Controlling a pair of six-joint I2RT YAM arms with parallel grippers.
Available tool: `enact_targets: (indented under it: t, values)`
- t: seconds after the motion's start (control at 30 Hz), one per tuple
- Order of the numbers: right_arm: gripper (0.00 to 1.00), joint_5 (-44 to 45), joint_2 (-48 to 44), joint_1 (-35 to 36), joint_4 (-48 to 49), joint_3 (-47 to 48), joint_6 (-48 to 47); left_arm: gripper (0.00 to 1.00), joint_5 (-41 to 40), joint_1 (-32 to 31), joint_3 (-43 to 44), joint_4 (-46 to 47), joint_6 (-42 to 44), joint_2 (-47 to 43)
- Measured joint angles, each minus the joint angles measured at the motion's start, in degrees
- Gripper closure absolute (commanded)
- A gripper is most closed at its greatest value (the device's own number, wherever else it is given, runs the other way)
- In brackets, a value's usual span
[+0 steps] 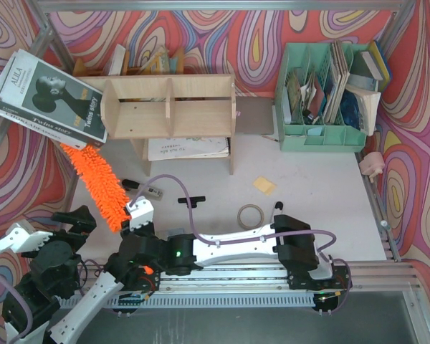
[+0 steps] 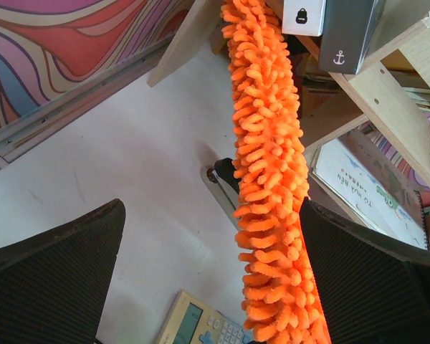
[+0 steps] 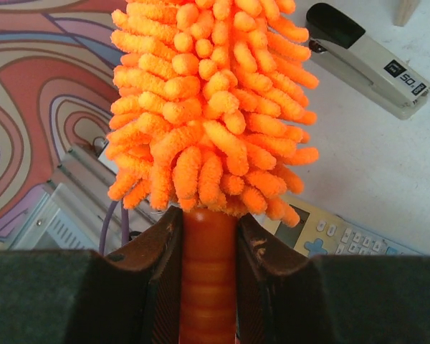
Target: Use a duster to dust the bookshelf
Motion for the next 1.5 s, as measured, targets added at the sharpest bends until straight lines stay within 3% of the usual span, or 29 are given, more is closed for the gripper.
enact_targets:
  t: [0.4, 0.8, 1.17, 1.5]
  values:
    - [1.0, 8.7, -4.6, -0.1, -1.0, -8.0, 6.6, 0.02, 0.0, 0.0, 0.0, 0.0, 0.0, 0.0]
    - [1.0, -1.4, -1.9, 0.0, 1.2, -2.6, 0.7, 0.02, 0.0, 0.0, 0.0, 0.0, 0.0, 0.0]
    - [1.0, 5.0, -3.3, 0.8, -0.5, -5.0, 5.6, 0.02, 0.0, 0.0, 0.0, 0.0, 0.0, 0.2]
    - [1.0, 17.1, 6.3, 6.5, -13.4, 13.3, 11.1, 0.02, 0.0, 0.0, 0.0, 0.0, 0.0, 0.2]
